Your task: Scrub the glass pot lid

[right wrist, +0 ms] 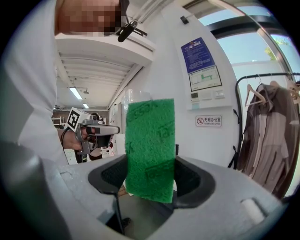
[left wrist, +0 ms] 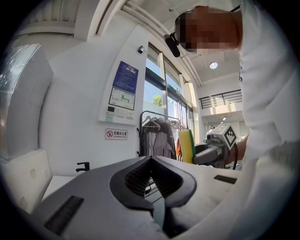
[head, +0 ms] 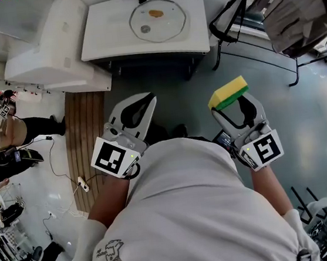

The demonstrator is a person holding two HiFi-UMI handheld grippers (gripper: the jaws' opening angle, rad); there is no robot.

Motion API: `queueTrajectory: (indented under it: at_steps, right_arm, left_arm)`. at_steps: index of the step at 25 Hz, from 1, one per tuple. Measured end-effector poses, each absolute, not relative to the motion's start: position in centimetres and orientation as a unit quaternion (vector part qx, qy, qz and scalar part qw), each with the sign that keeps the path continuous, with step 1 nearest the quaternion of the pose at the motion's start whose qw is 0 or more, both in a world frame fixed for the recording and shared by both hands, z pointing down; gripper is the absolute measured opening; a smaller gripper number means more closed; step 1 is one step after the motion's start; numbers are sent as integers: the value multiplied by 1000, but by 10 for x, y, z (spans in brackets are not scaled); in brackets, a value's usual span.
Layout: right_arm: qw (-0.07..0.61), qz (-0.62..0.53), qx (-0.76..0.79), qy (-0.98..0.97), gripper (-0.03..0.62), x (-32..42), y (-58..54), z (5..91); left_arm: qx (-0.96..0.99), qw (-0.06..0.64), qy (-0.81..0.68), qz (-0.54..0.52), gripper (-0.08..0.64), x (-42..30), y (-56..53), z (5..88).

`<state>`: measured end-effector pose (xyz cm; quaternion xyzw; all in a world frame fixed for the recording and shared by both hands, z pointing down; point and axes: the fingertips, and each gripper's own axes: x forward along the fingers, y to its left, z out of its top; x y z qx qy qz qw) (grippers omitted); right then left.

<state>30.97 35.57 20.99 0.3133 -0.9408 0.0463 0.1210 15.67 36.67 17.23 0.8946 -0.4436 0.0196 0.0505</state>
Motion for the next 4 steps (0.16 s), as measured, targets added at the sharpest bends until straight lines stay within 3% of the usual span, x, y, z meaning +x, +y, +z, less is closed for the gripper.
queueTrajectory:
  at_steps: [4]
  right_arm:
    - [118, 43, 316, -940, 298, 316, 348, 206]
  left_arm:
    - [894, 49, -445, 20, -2, 158, 361, 171]
